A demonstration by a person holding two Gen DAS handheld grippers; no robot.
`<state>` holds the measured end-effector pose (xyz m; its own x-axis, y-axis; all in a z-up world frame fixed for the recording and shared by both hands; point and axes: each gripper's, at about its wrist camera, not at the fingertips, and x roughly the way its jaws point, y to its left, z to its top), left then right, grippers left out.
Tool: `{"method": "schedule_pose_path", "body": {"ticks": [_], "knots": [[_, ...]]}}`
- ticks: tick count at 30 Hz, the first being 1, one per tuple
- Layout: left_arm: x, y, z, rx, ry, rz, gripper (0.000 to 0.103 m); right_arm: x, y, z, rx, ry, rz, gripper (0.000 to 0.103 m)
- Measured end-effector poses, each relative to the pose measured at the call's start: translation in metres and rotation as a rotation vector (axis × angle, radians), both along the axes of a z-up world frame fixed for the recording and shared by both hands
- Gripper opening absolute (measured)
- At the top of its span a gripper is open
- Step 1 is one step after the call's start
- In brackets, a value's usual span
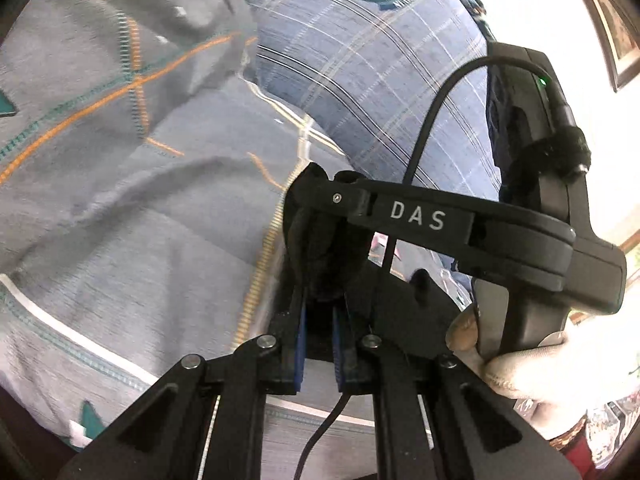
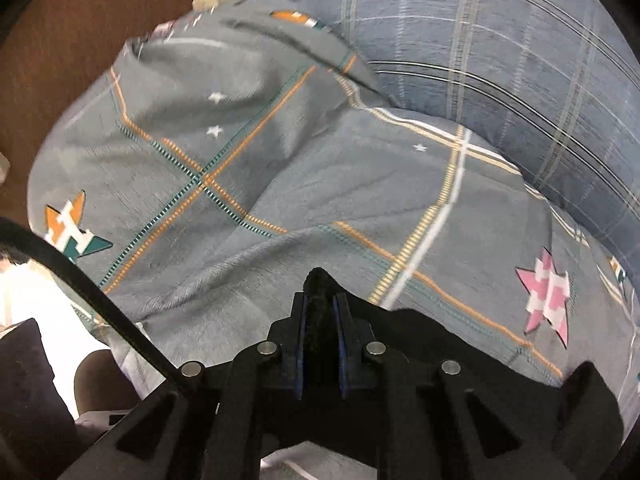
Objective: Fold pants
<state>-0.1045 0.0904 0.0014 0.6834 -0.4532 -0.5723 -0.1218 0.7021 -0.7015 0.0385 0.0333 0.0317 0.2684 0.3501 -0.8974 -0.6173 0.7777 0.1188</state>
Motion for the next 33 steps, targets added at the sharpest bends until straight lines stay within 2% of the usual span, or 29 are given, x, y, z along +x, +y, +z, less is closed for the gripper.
{"method": "schedule_pose_path", "body": {"ticks": [5,13,25,29,30,31,33], "knots": [[0.011,-0.039,0.01,0.042,-0.002,-0.057,0.01,0.006,-0.045,0.006,0.077,0.003,-0.064,0.013],[0.041,-0.099,0.01,0.111,0.018,-0.161,0.01,0.013,-0.129,0.006,0.178,0.02,-0.183,0.013],[0.077,-0.193,-0.009,0.235,0.076,-0.316,0.011,0.02,-0.241,-0.029,0.302,0.073,-0.379,0.013],[0.078,-0.2,-0.01,0.256,0.089,-0.347,0.015,0.021,-0.258,-0.041,0.308,0.072,-0.409,0.015],[0.073,-0.199,-0.007,0.251,0.087,-0.362,0.016,0.021,-0.261,-0.044,0.314,0.068,-0.409,0.016],[0.069,-0.198,-0.004,0.246,0.083,-0.372,0.02,0.021,-0.262,-0.045,0.315,0.064,-0.41,0.023],[0.058,-0.188,0.004,0.234,0.068,-0.383,0.027,0.021,-0.266,-0.048,0.343,0.073,-0.408,0.027]]}}
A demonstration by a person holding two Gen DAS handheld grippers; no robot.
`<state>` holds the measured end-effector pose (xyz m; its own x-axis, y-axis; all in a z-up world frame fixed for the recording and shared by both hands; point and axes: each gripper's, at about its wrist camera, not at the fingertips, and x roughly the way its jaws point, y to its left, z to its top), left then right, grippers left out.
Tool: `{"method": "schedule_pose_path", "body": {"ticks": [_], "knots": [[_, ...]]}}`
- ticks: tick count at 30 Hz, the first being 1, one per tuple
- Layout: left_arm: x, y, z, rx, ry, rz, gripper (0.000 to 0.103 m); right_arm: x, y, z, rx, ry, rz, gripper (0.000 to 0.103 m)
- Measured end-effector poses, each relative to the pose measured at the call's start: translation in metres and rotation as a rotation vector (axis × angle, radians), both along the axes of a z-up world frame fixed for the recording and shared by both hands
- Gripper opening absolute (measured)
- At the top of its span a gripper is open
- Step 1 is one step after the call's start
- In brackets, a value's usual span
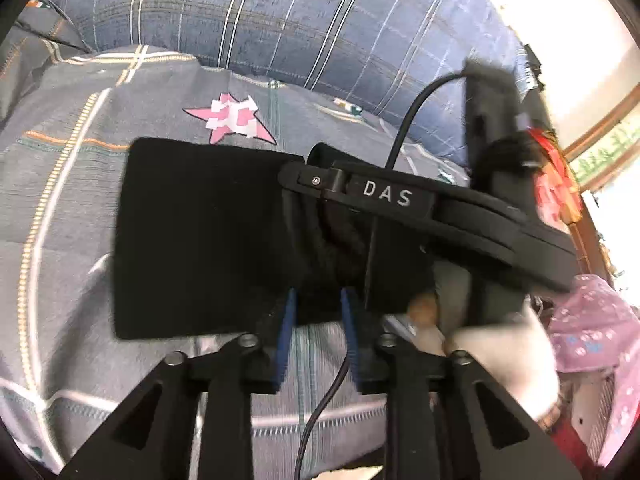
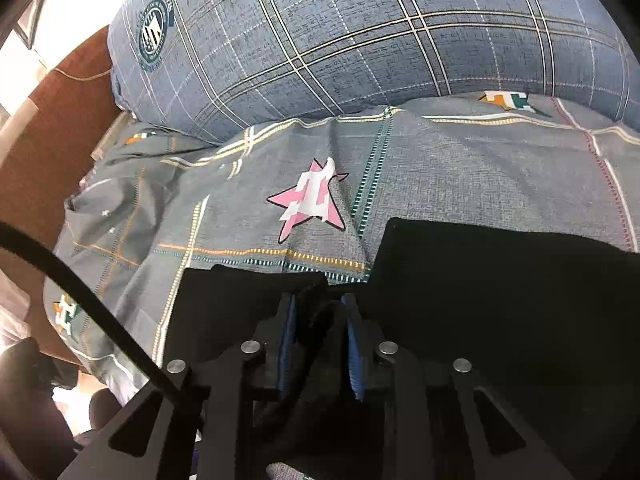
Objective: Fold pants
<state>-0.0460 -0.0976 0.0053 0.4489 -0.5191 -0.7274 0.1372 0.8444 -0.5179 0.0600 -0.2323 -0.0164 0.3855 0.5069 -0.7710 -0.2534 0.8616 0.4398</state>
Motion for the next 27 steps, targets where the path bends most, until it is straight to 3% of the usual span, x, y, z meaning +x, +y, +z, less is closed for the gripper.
{"method": "schedule_pose_path", "body": {"ticks": [2,5,7,8,13,17,21,23,27], "knots": [[-0.012,0.015,0.01,-0.03,-0.015,0.0,0.04,-0.001,-0.004,0.001,0.027,0.011,-0.002,0.035],[-0.025,0.041,0.022,-0.042,-0.043,0.035,0.044,-0.006,-0.011,0.011,0.082,0.008,-0.002,0.051],[-0.027,0.059,0.026,-0.03,-0.054,0.078,0.045,-0.011,-0.016,0.022,0.062,-0.018,-0.027,0.068],[-0.025,0.066,0.025,-0.031,-0.052,0.097,0.045,-0.013,-0.019,0.027,0.044,-0.039,-0.043,0.072],[-0.004,0.081,0.012,-0.069,-0.016,0.153,0.045,-0.023,-0.037,0.052,0.086,-0.089,-0.114,0.071],[0.014,0.067,0.003,-0.02,-0.01,0.137,0.045,-0.024,-0.031,0.055,0.342,-0.028,-0.044,0.069],[0.018,0.051,-0.012,0.041,0.003,0.103,0.045,-0.015,-0.007,0.035,0.563,0.099,0.005,0.069],[0.017,0.048,-0.017,0.06,0.003,0.104,0.045,-0.008,0.005,0.02,0.577,0.147,0.006,0.069],[0.02,0.046,-0.024,0.069,-0.002,0.1,0.046,0.001,0.008,-0.016,0.497,0.207,-0.048,0.067]]}}
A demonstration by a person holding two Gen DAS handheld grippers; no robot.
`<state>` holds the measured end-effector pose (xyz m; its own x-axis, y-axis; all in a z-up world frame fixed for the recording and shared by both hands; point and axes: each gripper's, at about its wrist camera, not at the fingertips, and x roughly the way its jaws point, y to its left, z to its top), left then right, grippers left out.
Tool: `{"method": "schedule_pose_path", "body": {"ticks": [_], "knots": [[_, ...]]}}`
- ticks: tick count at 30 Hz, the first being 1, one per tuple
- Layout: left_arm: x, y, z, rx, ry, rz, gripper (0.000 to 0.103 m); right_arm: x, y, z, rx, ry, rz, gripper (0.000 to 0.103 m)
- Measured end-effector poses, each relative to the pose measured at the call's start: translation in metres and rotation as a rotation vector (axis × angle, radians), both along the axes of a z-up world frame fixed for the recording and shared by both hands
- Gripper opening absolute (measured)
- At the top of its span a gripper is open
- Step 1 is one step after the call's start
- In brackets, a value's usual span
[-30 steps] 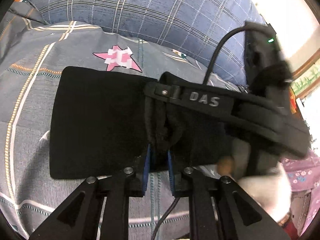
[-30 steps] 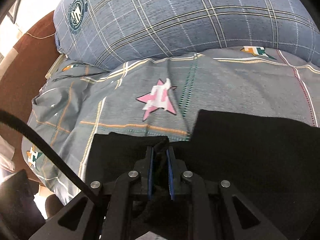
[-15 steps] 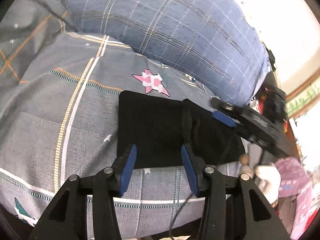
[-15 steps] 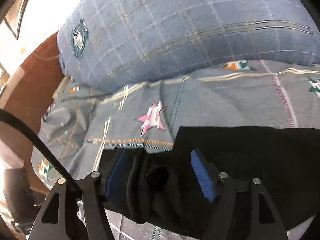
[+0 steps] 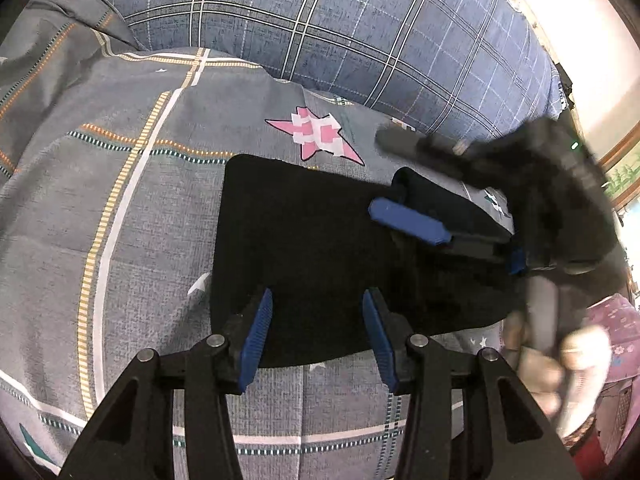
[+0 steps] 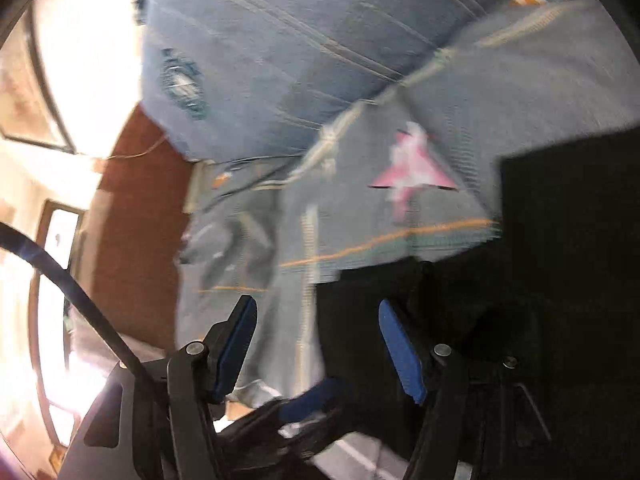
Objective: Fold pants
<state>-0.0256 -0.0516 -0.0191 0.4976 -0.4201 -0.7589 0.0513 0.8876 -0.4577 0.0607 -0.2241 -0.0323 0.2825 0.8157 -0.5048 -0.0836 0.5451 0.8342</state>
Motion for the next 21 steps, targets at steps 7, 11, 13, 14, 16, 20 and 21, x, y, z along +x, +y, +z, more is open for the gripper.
{"method": "schedule_pose_path", "body": {"ticks": [7,11,13,14,16,20,21], "knots": [[0.003,-0.007,-0.002,0.02,-0.031,-0.039,0.056,0.006,-0.025,-0.029,0.034,0.012,-0.084,0.023],[0.001,-0.005,0.006,0.015,0.0,-0.044,0.056,0.006,-0.029,-0.027,0.046,0.004,-0.073,0.02],[-0.002,-0.001,0.013,-0.025,0.022,-0.04,0.056,0.002,-0.033,-0.017,0.031,-0.029,-0.076,0.028],[-0.004,-0.001,0.015,-0.036,0.024,-0.04,0.056,-0.001,-0.038,-0.011,0.024,-0.053,-0.082,0.038],[-0.009,-0.002,0.025,-0.035,0.015,-0.043,0.056,-0.012,-0.054,0.007,-0.013,-0.115,-0.099,0.051],[-0.012,-0.017,0.042,0.003,-0.018,-0.066,0.056,-0.045,-0.104,0.037,-0.085,-0.24,-0.188,0.057],[-0.012,-0.024,0.046,0.012,-0.025,-0.078,0.056,-0.056,-0.118,0.042,-0.105,-0.267,-0.223,0.059]]}}
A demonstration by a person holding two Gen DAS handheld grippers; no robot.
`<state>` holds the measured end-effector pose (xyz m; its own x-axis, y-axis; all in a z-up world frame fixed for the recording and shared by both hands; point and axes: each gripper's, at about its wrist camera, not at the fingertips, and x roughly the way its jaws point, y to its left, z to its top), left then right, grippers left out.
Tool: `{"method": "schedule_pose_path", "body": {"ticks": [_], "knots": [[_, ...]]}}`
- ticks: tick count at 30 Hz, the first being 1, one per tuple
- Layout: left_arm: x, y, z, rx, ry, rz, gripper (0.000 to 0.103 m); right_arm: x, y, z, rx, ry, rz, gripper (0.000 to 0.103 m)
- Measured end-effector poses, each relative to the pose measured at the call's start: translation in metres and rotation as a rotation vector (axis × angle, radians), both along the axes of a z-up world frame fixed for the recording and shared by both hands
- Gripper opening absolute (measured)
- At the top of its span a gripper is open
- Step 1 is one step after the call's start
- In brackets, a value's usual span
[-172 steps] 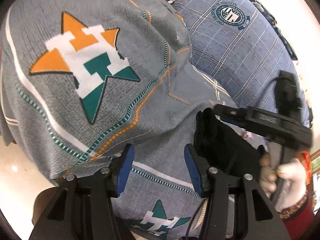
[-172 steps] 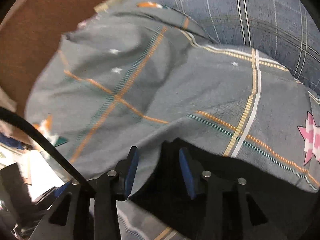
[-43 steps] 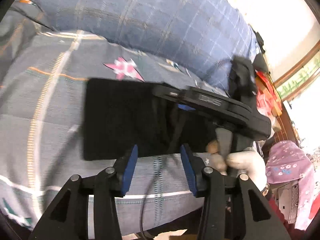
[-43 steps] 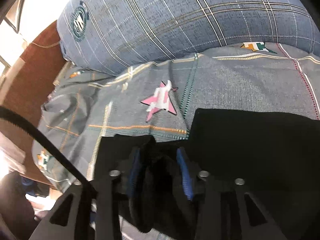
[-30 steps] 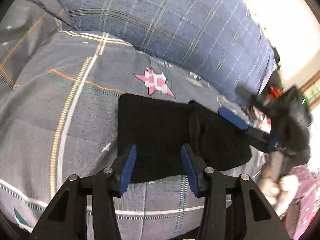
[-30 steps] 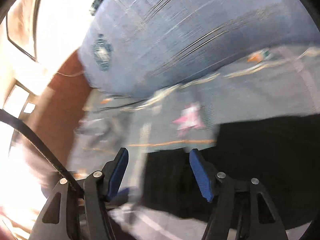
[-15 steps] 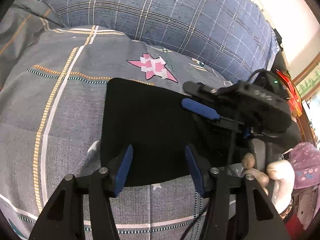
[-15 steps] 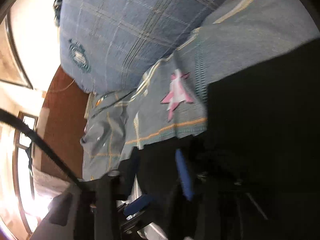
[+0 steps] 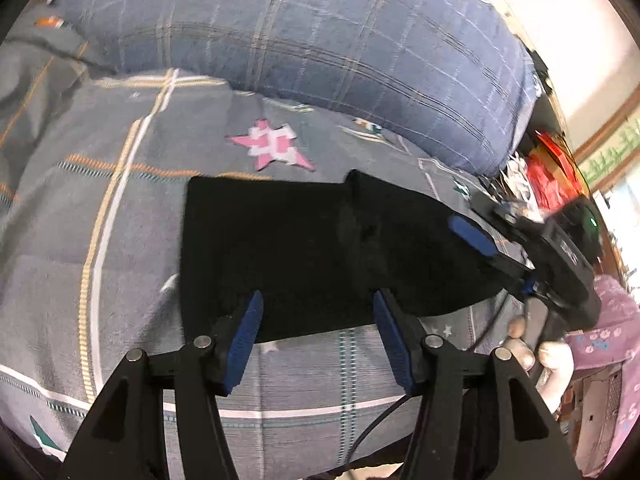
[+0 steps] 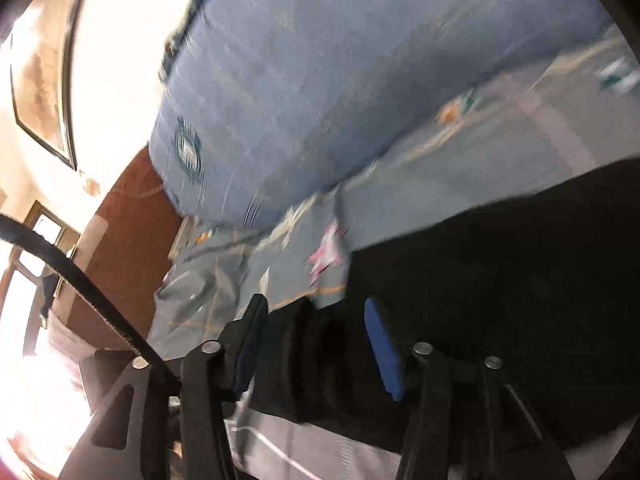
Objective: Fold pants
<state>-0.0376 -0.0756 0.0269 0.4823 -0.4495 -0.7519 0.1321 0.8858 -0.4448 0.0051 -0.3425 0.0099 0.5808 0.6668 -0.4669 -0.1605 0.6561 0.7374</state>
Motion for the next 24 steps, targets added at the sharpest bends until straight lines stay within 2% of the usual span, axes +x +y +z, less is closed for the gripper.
{"method": "schedule_pose_path", "body": {"ticks": [2,3,7,10,13,16,21,24], "knots": [[0.002,-0.016,0.007,0.016,-0.012,-0.03,0.056,-0.023,-0.034,0.009,-0.05,-0.047,-0.103,0.071],[0.004,-0.026,0.011,0.022,-0.016,-0.05,0.056,-0.033,-0.051,0.009,-0.057,-0.053,-0.15,0.073],[0.02,-0.075,0.02,0.039,-0.018,-0.15,0.057,-0.071,-0.123,-0.014,0.084,0.014,-0.333,0.073],[0.038,-0.122,0.024,0.056,-0.004,-0.238,0.057,-0.092,-0.156,-0.032,0.151,0.069,-0.422,0.074],[0.055,-0.179,0.031,0.105,-0.023,-0.347,0.057,-0.101,-0.172,-0.037,0.157,0.09,-0.459,0.074],[0.078,-0.234,0.033,0.141,-0.026,-0.438,0.057,-0.096,-0.176,-0.043,0.105,0.127,-0.461,0.074],[0.117,-0.31,0.013,0.184,0.033,-0.549,0.057,-0.082,-0.168,-0.049,0.032,0.159,-0.443,0.074],[0.137,-0.345,-0.002,0.222,0.051,-0.622,0.057,-0.072,-0.163,-0.054,0.032,0.174,-0.412,0.074]]}}
